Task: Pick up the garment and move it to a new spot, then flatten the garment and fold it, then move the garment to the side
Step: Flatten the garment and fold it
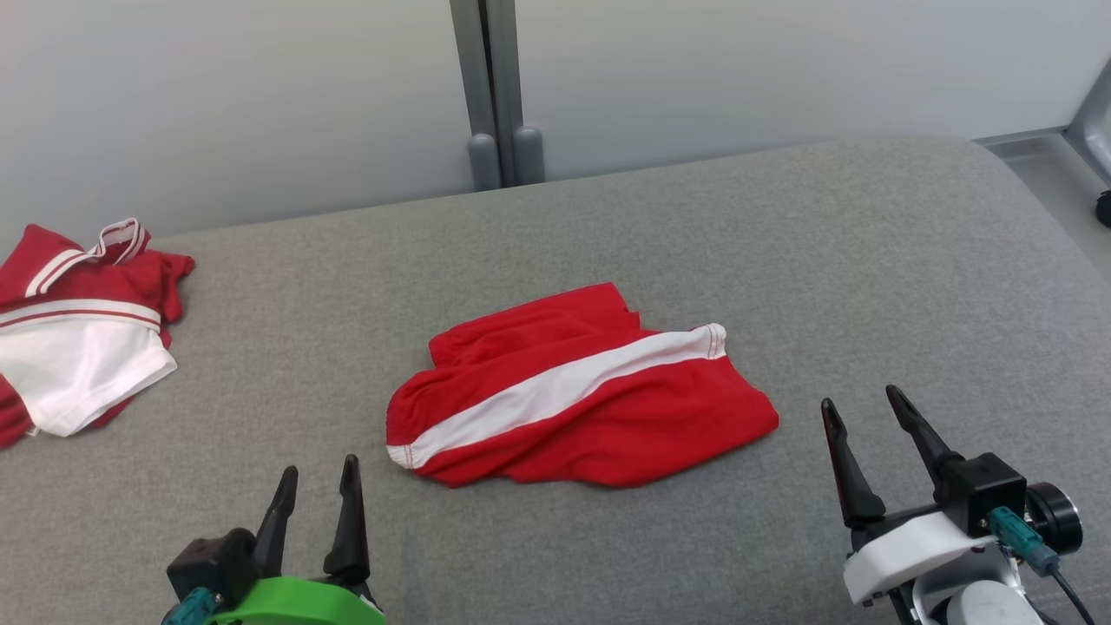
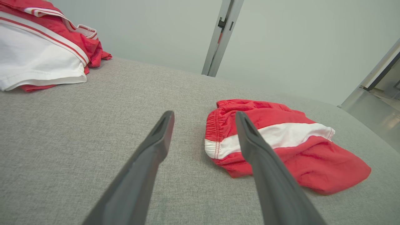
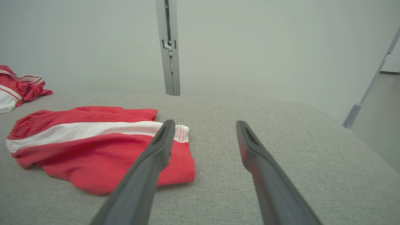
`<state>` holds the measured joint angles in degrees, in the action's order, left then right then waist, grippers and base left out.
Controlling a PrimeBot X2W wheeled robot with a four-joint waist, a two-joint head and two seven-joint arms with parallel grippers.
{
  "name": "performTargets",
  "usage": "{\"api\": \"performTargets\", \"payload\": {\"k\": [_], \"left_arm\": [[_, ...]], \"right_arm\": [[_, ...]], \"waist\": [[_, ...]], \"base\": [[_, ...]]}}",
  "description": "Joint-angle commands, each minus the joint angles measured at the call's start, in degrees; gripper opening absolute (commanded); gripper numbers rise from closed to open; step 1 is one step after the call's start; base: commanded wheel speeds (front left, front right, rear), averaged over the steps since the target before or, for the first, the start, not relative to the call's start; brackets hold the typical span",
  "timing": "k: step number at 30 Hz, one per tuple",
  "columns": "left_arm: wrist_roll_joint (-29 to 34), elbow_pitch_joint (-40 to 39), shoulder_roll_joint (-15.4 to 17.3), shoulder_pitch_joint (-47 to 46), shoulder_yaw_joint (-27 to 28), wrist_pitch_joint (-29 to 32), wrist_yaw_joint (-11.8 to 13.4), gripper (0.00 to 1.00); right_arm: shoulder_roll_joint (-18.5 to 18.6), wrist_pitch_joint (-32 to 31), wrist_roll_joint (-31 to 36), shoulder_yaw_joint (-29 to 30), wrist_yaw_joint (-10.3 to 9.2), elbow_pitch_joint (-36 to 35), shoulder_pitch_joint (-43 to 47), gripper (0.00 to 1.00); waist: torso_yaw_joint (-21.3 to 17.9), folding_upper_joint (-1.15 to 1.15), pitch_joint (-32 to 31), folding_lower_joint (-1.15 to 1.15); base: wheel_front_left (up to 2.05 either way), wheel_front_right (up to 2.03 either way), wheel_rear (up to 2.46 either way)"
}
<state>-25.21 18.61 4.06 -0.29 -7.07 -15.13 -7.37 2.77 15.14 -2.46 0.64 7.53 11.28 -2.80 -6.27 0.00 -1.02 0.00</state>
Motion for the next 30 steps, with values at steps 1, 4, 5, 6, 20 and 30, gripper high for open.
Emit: {"api": "performTargets", "payload": {"k": [1,4,5,6,20,30], "left_arm": [[0.32,-0.47,-0.41,1.10,0.47,-0.02,-0.19,1.00],[0.24,-0.91,-0.55,1.72,0.85,-0.02,-0.20,1.00],[0.35,-1.06,-0.63,1.75,0.83,-0.02,-0.20,1.00],[0.39,-1.19,-0.69,1.84,0.84,-0.02,-0.20,1.00],[0.52,-1.37,-1.04,1.61,0.70,-0.03,-0.22,1.00],[1.06,-1.52,-1.08,-0.91,-1.26,-0.03,-0.22,1.00]], "right_arm": [[0.22,0.01,-0.16,0.07,-0.08,-0.15,0.87,1.00],[0.21,0.01,-0.43,0.13,-0.08,-0.10,0.98,1.00],[0.22,0.01,-0.54,0.17,-0.08,-0.08,0.95,1.00],[0.22,0.01,-0.60,0.20,-0.08,-0.06,0.90,1.00],[0.22,0.01,-0.82,0.45,-0.08,0.69,-0.85,1.00],[0.19,0.01,3.57,1.50,-0.08,12.98,-13.28,1.00]], "waist": [[0.00,0.00,-0.12,0.00],[0.09,0.00,-0.17,0.00],[0.14,0.00,-0.15,0.00],[0.18,0.00,-0.12,0.00],[0.42,0.00,0.65,0.00],[2.27,0.00,3.88,0.00]], "base": [[0.00,0.00,0.00],[0.00,0.00,0.00],[0.00,0.00,0.00],[0.00,0.00,0.00],[0.00,0.00,0.00],[0.00,0.00,0.00]]}}
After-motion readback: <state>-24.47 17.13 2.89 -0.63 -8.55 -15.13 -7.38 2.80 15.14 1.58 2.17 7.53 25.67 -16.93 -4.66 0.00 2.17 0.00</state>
